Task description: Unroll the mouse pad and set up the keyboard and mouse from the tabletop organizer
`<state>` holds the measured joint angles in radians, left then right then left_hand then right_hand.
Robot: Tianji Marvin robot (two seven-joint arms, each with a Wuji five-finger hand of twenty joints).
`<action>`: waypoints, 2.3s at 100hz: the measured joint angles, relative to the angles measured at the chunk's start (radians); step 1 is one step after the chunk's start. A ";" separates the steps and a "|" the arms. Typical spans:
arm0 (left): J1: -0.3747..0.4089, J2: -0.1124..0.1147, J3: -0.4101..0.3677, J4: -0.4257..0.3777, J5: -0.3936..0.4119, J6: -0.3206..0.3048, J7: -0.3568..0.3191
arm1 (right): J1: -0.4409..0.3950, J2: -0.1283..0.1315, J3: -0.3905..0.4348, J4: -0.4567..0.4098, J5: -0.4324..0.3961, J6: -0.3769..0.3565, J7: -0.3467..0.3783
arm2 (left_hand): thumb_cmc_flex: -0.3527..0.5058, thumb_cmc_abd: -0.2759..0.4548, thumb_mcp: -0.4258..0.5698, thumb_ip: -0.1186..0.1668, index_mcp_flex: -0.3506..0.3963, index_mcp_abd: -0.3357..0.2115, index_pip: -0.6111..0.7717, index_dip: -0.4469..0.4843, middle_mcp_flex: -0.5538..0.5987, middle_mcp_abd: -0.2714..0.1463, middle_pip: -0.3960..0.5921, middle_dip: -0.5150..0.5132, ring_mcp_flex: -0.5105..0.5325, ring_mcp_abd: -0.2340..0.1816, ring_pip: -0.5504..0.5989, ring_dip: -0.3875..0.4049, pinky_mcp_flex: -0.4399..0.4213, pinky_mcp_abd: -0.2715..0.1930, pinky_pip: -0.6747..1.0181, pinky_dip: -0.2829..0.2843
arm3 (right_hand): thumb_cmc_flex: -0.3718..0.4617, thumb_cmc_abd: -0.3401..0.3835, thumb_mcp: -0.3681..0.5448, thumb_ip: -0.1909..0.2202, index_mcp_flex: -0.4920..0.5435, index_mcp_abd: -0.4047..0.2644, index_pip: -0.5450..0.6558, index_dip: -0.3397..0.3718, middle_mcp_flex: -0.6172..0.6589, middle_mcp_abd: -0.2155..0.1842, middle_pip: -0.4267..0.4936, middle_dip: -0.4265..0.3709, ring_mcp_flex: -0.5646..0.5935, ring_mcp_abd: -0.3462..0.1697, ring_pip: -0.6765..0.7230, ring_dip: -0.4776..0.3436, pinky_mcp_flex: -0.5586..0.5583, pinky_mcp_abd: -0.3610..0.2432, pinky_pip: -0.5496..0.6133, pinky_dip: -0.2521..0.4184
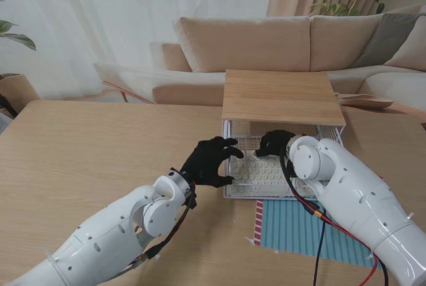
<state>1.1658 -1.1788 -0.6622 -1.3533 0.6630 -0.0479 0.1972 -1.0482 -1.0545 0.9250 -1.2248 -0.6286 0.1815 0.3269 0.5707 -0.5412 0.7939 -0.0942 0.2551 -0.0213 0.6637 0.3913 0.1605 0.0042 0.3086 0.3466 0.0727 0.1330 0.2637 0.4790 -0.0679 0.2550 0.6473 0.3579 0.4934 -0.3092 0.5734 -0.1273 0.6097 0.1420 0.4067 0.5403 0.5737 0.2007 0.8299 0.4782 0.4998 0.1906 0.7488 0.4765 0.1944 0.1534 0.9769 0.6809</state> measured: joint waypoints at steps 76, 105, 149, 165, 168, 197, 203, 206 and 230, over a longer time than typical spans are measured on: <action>-0.010 -0.003 0.013 0.008 0.004 0.009 0.002 | -0.008 0.032 0.054 -0.096 -0.055 -0.044 0.132 | -0.001 0.000 -0.032 0.000 -0.001 0.011 0.000 0.000 -0.007 0.000 0.004 0.001 0.000 0.000 0.000 0.000 0.000 -0.001 0.011 0.000 | -0.002 -0.060 0.031 0.000 0.161 -0.037 0.048 -0.001 0.042 -0.001 0.145 0.260 0.051 0.000 0.227 0.145 0.053 0.027 0.221 0.074; -0.013 -0.005 0.014 0.010 0.004 0.009 -0.001 | -0.004 0.036 0.065 -0.096 -0.031 -0.061 0.172 | -0.001 0.000 -0.035 0.000 -0.002 0.011 0.000 0.000 -0.007 0.000 0.004 0.001 0.000 0.000 0.000 0.000 0.000 -0.001 0.011 0.000 | -0.004 -0.082 0.031 0.000 0.182 -0.042 0.043 0.050 -0.007 -0.022 0.053 0.144 0.066 0.010 0.202 0.122 0.043 0.033 0.221 0.086; -0.015 -0.005 0.016 0.011 0.005 0.010 -0.003 | 0.007 0.063 0.102 -0.133 0.048 -0.088 0.343 | -0.002 0.000 -0.037 0.000 -0.016 0.013 -0.015 0.000 -0.007 0.000 0.004 0.002 0.000 0.000 0.000 0.000 0.000 -0.001 0.011 0.000 | -0.003 -0.080 0.025 0.000 -0.057 -0.024 -0.059 0.075 0.038 -0.021 0.007 -0.005 0.134 0.036 0.066 0.043 0.060 0.045 0.151 0.089; -0.015 -0.005 0.015 0.011 0.007 0.010 -0.004 | 0.005 0.072 0.112 -0.140 0.050 -0.126 0.369 | -0.002 0.000 -0.037 0.000 -0.026 0.013 -0.015 0.000 -0.007 0.000 0.004 0.002 0.000 0.000 0.000 0.000 0.000 -0.001 0.011 -0.001 | -0.002 -0.118 0.029 0.000 -0.085 -0.025 -0.073 0.051 -0.013 -0.032 0.008 0.011 0.088 0.028 0.020 0.030 0.035 0.033 0.079 0.074; -0.016 -0.005 0.015 0.011 0.007 0.010 -0.004 | 0.000 0.072 0.119 -0.140 0.051 -0.144 0.369 | -0.002 0.000 -0.037 0.000 -0.026 0.013 -0.015 0.000 -0.007 0.000 0.004 0.002 0.000 0.000 0.000 0.000 0.000 -0.001 0.011 -0.001 | 0.000 -0.130 0.043 0.000 -0.086 -0.025 -0.073 0.049 -0.022 -0.032 0.008 0.012 0.088 0.028 0.009 0.024 0.045 0.037 0.067 0.063; -0.016 -0.005 0.014 0.012 0.009 0.010 -0.005 | -0.079 0.078 0.193 -0.187 -0.054 -0.344 0.294 | -0.002 0.000 -0.037 0.000 -0.054 0.026 -0.015 0.000 -0.006 0.000 0.005 0.002 0.000 0.000 0.000 0.000 0.000 -0.001 0.011 -0.001 | 0.016 -0.167 0.156 0.000 -0.126 -0.025 -0.031 0.034 -0.028 -0.023 0.045 0.020 0.198 0.002 0.003 -0.006 0.197 0.032 0.059 -0.010; -0.017 -0.005 0.014 0.012 0.008 0.012 -0.006 | -0.100 0.078 0.206 -0.201 -0.062 -0.354 0.277 | -0.002 0.000 -0.037 0.000 -0.067 0.035 -0.018 -0.001 -0.006 0.000 0.005 0.002 0.000 0.000 0.000 0.000 0.000 -0.001 0.011 -0.001 | 0.016 -0.167 0.164 0.000 -0.132 -0.025 -0.025 0.028 -0.028 -0.023 0.045 0.020 0.200 0.002 0.011 -0.001 0.199 0.035 0.070 -0.011; -0.017 -0.005 0.014 0.012 0.008 0.014 -0.006 | -0.109 0.078 0.212 -0.209 -0.062 -0.355 0.276 | -0.002 0.000 -0.036 0.000 -0.068 0.041 -0.018 -0.003 -0.006 -0.002 0.004 -0.003 0.000 0.000 0.000 0.000 0.000 -0.001 0.011 -0.001 | 0.016 -0.167 0.165 0.000 -0.132 -0.025 -0.025 0.028 -0.028 -0.023 0.045 0.020 0.202 0.002 0.013 0.000 0.199 0.035 0.081 -0.011; -0.017 -0.006 0.014 0.012 0.007 0.019 -0.004 | -0.151 0.080 0.235 -0.275 -0.113 -0.352 0.271 | -0.002 0.005 -0.035 0.000 -0.079 0.044 -0.141 -0.079 -0.006 -0.007 0.003 -0.004 0.000 0.000 0.000 0.000 0.000 -0.001 0.011 -0.001 | 0.015 -0.179 0.166 0.000 -0.132 -0.025 -0.013 0.019 -0.022 -0.028 0.068 0.034 0.227 0.018 0.028 0.000 0.224 0.067 0.098 -0.020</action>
<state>1.1490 -1.1853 -0.6486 -1.3414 0.6701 -0.0292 0.1937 -1.1987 -0.9745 1.1599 -1.4999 -0.7415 -0.1708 0.5979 0.5691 -0.5360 0.7589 -0.0943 0.1756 0.0226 0.5231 0.3119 0.1549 -0.0023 0.3117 0.3422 0.0727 0.1326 0.2640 0.4790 -0.0679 0.2544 0.6579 0.3567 0.5087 -0.4887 0.7394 -0.1272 0.4772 0.1167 0.3933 0.5588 0.5515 0.1732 0.8982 0.5122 0.7268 0.2088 0.7772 0.4765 0.4184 0.2206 1.0749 0.6609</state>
